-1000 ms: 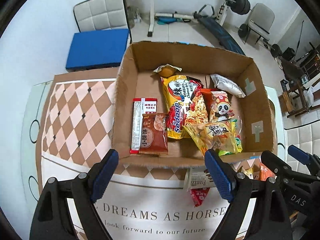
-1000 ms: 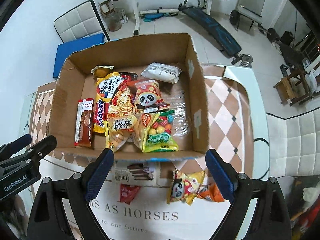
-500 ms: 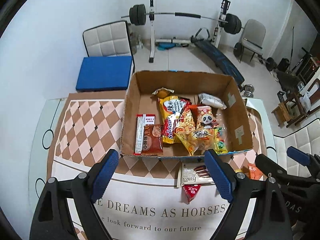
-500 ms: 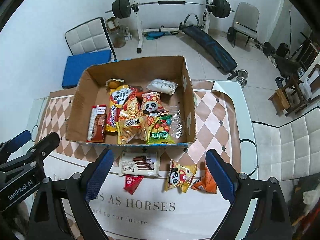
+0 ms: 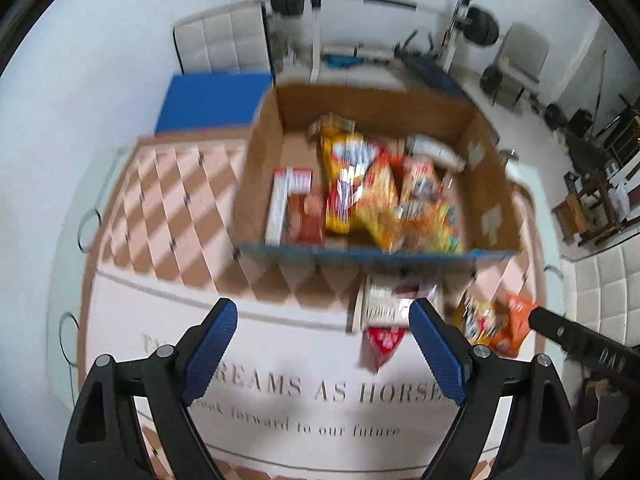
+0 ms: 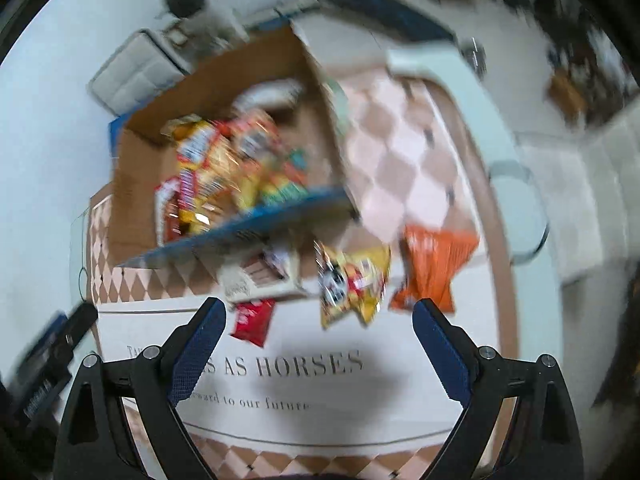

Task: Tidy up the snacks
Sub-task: 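Grasp red candy packet with left tool while right tool grasps yellow panda bag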

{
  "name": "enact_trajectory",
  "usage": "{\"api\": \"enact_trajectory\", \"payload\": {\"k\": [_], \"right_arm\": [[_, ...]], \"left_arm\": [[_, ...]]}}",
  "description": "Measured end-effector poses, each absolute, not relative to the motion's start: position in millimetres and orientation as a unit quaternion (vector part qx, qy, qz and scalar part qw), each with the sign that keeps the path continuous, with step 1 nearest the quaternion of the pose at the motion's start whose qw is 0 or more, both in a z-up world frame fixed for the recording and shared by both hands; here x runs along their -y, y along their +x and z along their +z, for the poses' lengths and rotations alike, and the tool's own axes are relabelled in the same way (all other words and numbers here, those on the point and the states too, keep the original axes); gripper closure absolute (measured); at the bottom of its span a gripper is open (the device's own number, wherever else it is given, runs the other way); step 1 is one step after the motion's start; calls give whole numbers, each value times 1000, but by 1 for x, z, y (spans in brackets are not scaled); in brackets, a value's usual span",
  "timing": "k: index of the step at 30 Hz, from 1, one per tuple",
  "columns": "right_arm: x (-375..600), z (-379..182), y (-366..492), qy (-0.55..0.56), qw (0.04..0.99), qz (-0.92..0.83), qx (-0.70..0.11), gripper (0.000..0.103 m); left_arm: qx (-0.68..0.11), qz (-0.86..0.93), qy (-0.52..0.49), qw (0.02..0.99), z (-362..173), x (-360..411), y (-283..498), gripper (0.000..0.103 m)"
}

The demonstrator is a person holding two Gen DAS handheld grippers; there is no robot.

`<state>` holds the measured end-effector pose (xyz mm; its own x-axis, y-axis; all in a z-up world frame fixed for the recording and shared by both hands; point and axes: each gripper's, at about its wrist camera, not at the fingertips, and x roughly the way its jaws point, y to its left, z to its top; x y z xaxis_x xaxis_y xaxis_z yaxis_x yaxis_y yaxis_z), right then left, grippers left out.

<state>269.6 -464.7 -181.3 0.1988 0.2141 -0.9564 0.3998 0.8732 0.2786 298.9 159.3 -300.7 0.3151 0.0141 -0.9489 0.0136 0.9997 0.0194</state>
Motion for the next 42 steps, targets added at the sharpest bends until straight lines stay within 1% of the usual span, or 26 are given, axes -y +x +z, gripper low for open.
{"api": "enact_trajectory", "payload": {"k": [4, 8, 14, 16, 17, 18, 19, 20, 21, 22, 24, 25, 26, 29, 34, 39, 42], "right_arm": [[484, -251, 268, 306, 682, -81, -660, 6], [487, -296, 276, 320, 659, -85, -675, 6], [488, -331, 286, 329, 641, -83, -688, 7], [487, -337, 287, 329, 639, -81, -690, 7], [486, -338, 289, 329, 639, -78, -691, 7], [483, -341, 291, 323, 639, -76, -694, 7], [481, -342, 292, 319, 639, -74, -696, 9], [479, -344, 292, 317, 639, -72, -697, 10], [476, -344, 296, 315, 639, -69, -698, 12], [473, -345, 297, 312, 641, -66, -698, 20], [467, -342, 302, 299, 647, -68, -699, 31], [464, -340, 302, 294, 652, -62, -696, 38], [461, -339, 302, 286, 654, -61, -698, 40], [453, -336, 299, 266, 656, -54, -704, 42], [435, -336, 272, 233, 642, -37, -730, 43], [417, -337, 245, 204, 635, -27, -745, 42], [408, -336, 244, 189, 638, -31, -746, 40]], "left_arm": [[-647, -7, 4, 762, -359, -154, 303, 15], [-693, -33, -23, 720, -409, -147, 307, 15], [-731, -62, -58, 677, -455, -132, 315, 15], [-735, -67, -62, 671, -463, -125, 318, 15], [-737, -73, -61, 669, -468, -121, 319, 21], [-739, -78, -57, 667, -472, -116, 320, 35], [-742, -81, -50, 663, -477, -112, 320, 45], [-747, -83, -45, 658, -481, -109, 319, 59], [-750, -87, -49, 654, -484, -108, 317, 63], [-749, -87, -48, 655, -485, -108, 316, 63], [-743, -85, -39, 663, -482, -107, 311, 64], [-743, -84, -36, 663, -482, -107, 309, 64], [-742, -83, -34, 664, -482, -108, 305, 64], [-743, -77, -27, 664, -481, -113, 293, 64], [-752, -77, -11, 655, -481, -125, 264, 64], [-758, -81, -14, 648, -486, -135, 241, 63], [-759, -81, -13, 645, -490, -134, 238, 62]]}}
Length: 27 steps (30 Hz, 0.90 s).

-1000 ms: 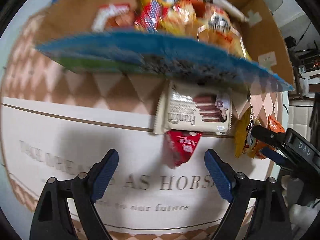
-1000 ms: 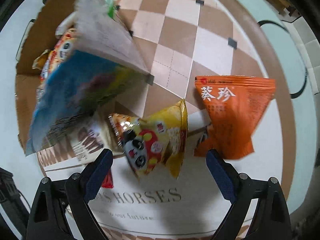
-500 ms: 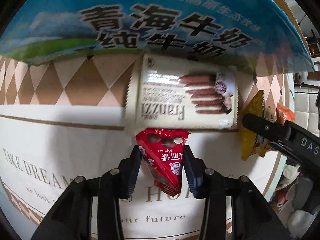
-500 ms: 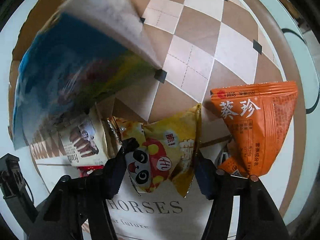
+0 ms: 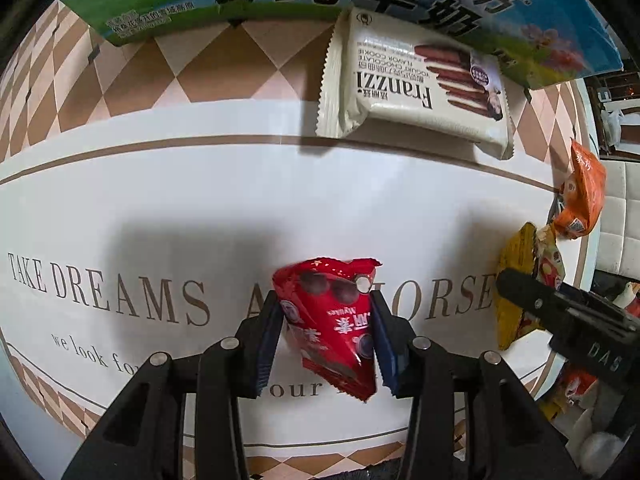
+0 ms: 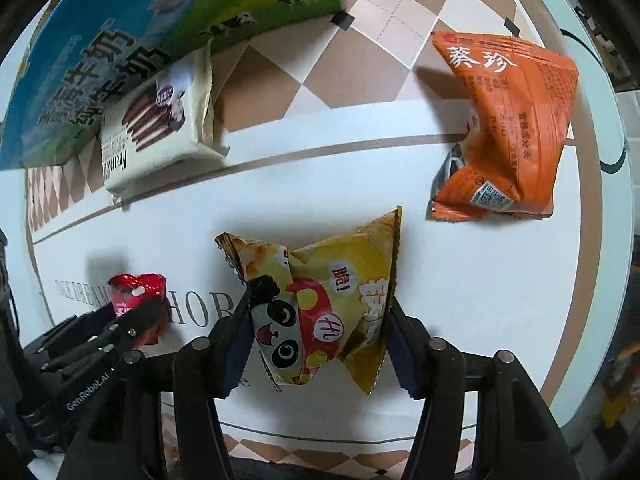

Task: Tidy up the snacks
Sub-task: 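Grasp red candy packet with left tool while right tool grasps yellow panda bag, then carry both packets into the box and open both tools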

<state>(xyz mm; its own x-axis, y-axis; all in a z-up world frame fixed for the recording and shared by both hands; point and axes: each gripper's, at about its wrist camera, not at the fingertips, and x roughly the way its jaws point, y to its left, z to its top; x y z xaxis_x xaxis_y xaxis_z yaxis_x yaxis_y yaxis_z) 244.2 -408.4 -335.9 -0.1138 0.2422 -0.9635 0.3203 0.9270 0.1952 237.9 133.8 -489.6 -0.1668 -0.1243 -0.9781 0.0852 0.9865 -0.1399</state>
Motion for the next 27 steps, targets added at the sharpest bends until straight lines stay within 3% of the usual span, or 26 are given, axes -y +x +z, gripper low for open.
{"api": "enact_trajectory", "payload": {"k": [7, 13, 20, 27], "right_arm": [[392, -346, 248, 169, 633, -35, -754, 37], [378, -339, 248, 173, 645, -33, -744, 45], [379, -283, 251, 206, 676, -9, -708, 46], [389, -188, 303, 231, 733, 20, -640, 46]], "left_arm": [[-758, -83, 22, 647, -489, -112, 247, 63], [-756, -86, 7, 649, -479, -115, 257, 67], [-714, -118, -21, 690, -396, -124, 271, 67], [-655, -147, -58, 739, -309, -129, 327, 67]]}}
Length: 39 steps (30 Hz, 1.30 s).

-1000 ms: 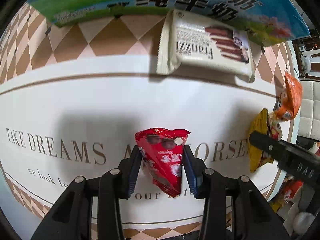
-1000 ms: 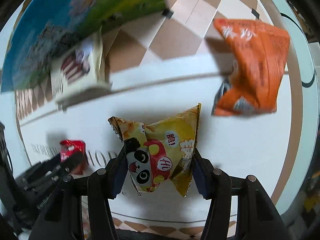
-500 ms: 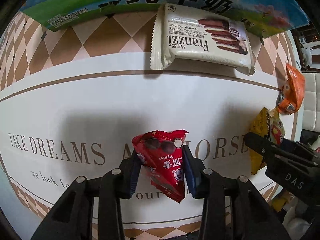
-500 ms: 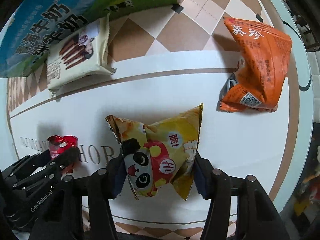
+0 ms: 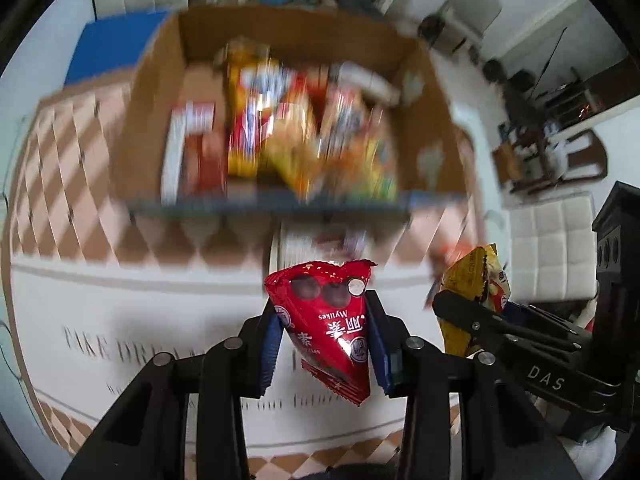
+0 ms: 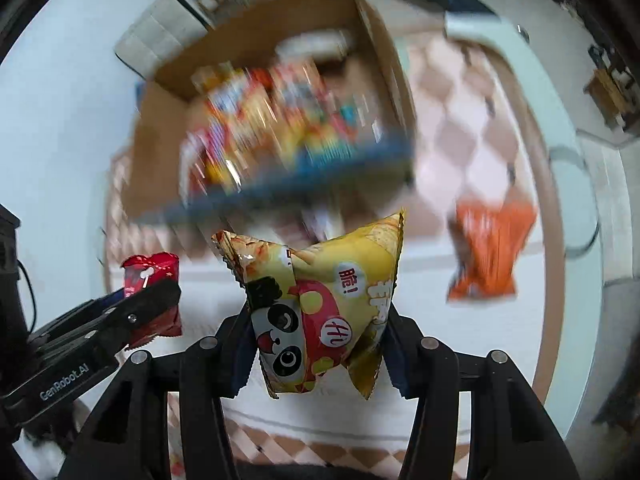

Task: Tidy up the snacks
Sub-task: 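Carry both packets into the box and open both tools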

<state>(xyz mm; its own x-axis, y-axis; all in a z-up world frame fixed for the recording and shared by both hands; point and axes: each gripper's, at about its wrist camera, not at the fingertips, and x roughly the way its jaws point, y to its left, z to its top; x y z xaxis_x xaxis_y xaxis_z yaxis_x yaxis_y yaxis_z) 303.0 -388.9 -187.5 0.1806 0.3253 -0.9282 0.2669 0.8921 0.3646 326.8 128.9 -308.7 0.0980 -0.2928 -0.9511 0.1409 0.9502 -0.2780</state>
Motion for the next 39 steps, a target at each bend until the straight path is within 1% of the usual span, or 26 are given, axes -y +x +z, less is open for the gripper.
{"api": "enact_trajectory", "payload": {"k": [2, 4, 8, 13, 18, 21, 22, 24, 25, 26, 27, 28, 29, 30, 32, 35, 39], "right_arm": [[403, -160, 328, 223, 752, 16, -620, 47], [411, -147, 354, 210, 764, 5, -610, 46], [431, -147, 402, 188, 764, -14, -617, 46], [445, -193, 455, 176, 739, -37, -649, 46], [446, -236, 482, 176, 716, -56, -673, 46], [446, -251, 498, 170, 706, -63, -684, 46], [446, -254, 503, 162, 706, -67, -686, 45], [447, -263, 511, 161, 699, -69, -694, 41], [449, -267, 515, 164, 689, -70, -702, 34], [448, -269, 518, 169, 686, -65, -705, 29], [447, -270, 520, 169, 685, -63, -706, 27], [445, -270, 522, 165, 685, -59, -707, 23], [443, -269, 523, 160, 686, -57, -708, 19], [441, -269, 524, 156, 686, -56, -708, 18], [436, -268, 525, 143, 688, -53, -710, 13], [434, -267, 524, 133, 691, -53, -709, 12], [431, -258, 518, 122, 697, -50, -705, 10]], "left_arm": [[-641, -146, -59, 751, -291, -133, 352, 67], [-634, -141, -54, 759, -285, -132, 374, 67], [-635, -120, -42, 762, -289, -142, 429, 67], [-658, -86, -20, 748, -322, -157, 490, 67], [-689, -63, -17, 722, -367, -168, 528, 67], [-708, -54, -10, 705, -389, -171, 545, 67], [-714, -54, -8, 698, -395, -171, 548, 67], [-729, -47, -6, 682, -407, -172, 555, 66], [-736, -46, -16, 676, -412, -175, 557, 66], [-741, -46, -26, 670, -416, -177, 559, 63], [-745, -43, -30, 665, -418, -178, 560, 52], [-747, -42, -36, 663, -419, -179, 562, 44], [-747, -42, -35, 663, -419, -179, 562, 25], [-745, -42, -32, 665, -417, -178, 562, 14], [-739, -41, -26, 672, -413, -178, 562, 12], [-734, -49, -31, 677, -409, -176, 559, 6], [-728, -65, -41, 681, -401, -171, 552, 6]]}}
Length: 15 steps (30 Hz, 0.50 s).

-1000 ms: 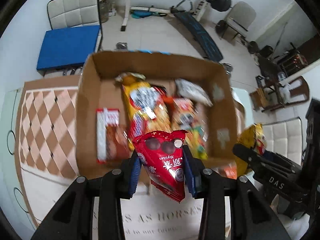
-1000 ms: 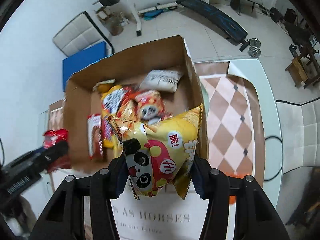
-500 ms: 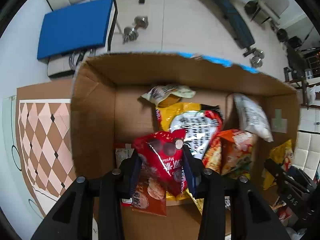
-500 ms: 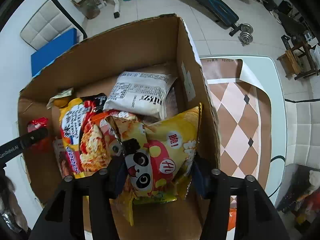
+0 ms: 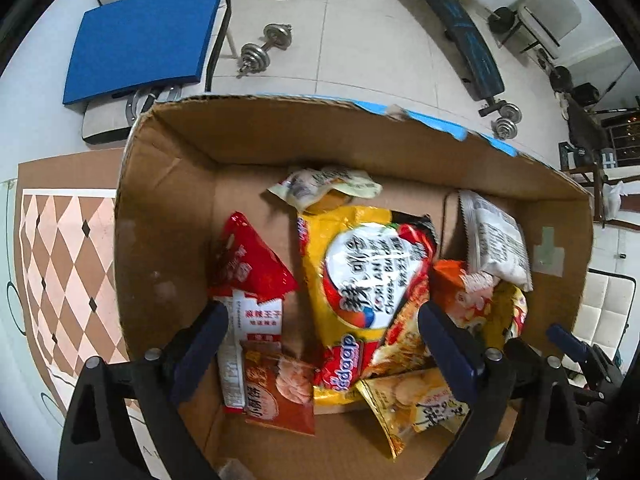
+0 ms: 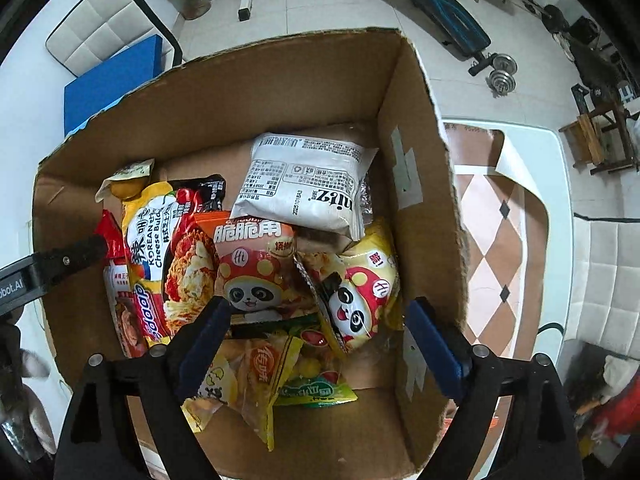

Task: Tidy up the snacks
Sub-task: 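Carry both packets into the box and open both tools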

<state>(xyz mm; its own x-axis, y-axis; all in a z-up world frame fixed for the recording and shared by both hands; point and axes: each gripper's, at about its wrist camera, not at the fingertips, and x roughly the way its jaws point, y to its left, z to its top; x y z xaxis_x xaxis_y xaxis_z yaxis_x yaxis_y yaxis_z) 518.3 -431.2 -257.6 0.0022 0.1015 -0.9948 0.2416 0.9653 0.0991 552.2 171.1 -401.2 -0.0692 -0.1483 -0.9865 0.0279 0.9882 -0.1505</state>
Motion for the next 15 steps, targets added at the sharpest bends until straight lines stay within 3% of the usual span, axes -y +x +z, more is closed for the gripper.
{"api": "enact_trajectory", "payload": {"k": [15], "right_arm": [[428, -209, 447, 92, 740, -45, -664, 6]], "left_arm": [[-662, -56, -4, 748, -357, -158, 458, 6]]}}
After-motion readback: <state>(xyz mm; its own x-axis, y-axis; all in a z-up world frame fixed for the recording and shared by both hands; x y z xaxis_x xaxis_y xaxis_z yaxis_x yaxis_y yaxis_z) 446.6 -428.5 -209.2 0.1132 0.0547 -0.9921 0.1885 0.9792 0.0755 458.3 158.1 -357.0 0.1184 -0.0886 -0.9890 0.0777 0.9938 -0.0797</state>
